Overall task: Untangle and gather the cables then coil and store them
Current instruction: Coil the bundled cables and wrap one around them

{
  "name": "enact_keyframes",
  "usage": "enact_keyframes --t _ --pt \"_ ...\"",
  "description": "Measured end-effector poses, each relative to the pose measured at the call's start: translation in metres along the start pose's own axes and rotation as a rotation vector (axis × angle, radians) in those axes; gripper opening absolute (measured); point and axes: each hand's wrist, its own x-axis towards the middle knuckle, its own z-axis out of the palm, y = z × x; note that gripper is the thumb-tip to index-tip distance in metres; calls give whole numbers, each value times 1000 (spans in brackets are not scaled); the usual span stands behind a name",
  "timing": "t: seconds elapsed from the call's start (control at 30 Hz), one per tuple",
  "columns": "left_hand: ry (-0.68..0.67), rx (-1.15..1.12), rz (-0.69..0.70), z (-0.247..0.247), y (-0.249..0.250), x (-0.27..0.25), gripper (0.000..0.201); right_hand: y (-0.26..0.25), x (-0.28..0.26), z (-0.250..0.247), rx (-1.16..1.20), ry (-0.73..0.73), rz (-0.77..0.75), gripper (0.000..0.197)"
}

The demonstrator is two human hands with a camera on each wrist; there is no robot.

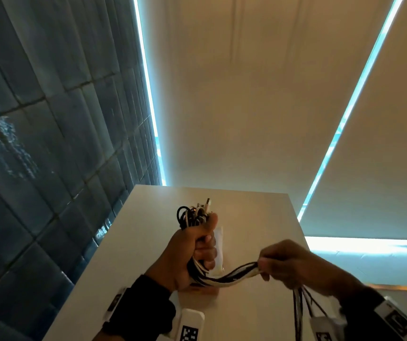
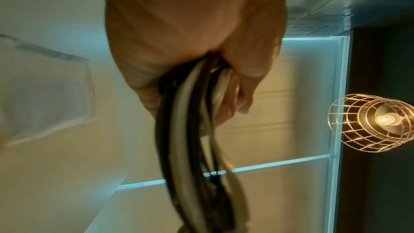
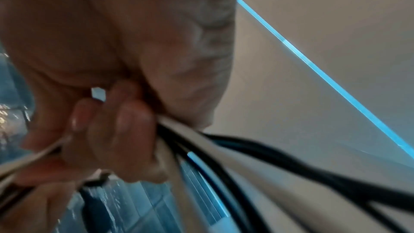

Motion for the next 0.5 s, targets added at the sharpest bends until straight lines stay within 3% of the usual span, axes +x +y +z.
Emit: enact_keyframes --t 0.1,0.27,0.37,0.5 --pt "-111 121 -28 8 -8 -8 32 -35 1 -9 -207 37 -107 24" --pt "-253 526 32 20 -12 -14 54 -68 15 -10 -430 54 -221 16" --pt "-224 613 19 23 -7 -16 33 -73 21 -5 -498 66 -221 12" --pt "-200 542 62 19 -7 -16 18 -77 25 1 -503 82 -246 4"
